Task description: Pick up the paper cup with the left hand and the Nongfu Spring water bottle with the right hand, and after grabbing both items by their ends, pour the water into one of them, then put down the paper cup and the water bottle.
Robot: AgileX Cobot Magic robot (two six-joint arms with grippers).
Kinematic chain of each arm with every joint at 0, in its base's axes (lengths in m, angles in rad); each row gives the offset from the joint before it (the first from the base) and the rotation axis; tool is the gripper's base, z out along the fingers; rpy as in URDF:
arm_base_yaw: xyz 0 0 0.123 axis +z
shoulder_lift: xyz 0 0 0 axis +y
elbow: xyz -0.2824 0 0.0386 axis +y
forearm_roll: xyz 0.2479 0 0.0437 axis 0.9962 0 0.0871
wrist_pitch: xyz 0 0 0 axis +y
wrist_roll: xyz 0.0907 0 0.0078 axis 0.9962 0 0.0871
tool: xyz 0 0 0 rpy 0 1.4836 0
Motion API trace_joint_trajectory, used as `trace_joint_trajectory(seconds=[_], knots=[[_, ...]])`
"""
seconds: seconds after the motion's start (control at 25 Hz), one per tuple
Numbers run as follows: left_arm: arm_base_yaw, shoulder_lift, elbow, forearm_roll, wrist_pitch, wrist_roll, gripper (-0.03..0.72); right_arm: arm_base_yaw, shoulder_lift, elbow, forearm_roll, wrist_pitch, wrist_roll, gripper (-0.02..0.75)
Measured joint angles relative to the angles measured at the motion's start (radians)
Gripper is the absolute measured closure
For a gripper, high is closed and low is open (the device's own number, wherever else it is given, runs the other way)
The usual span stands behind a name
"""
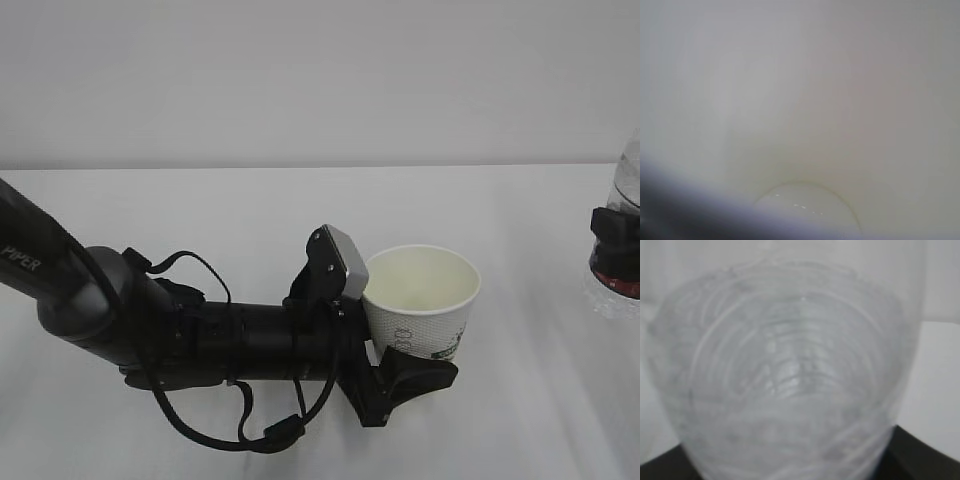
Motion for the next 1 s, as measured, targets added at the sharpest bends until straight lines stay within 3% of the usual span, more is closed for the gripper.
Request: trace_joint_trajectory(seconds=[0.32,1.0], knots=[[-0.002,0.0,-0.069,0.075,0.028,-0.015,0.171,0.0,-0.061,0.0,-0.002,0.097,0.0,0.292],[-0.034,0.0,-0.124,0.092,0.075,-0.066,0.171,0.0,-0.26,0.0,-0.047,0.286,0.0,0.292]])
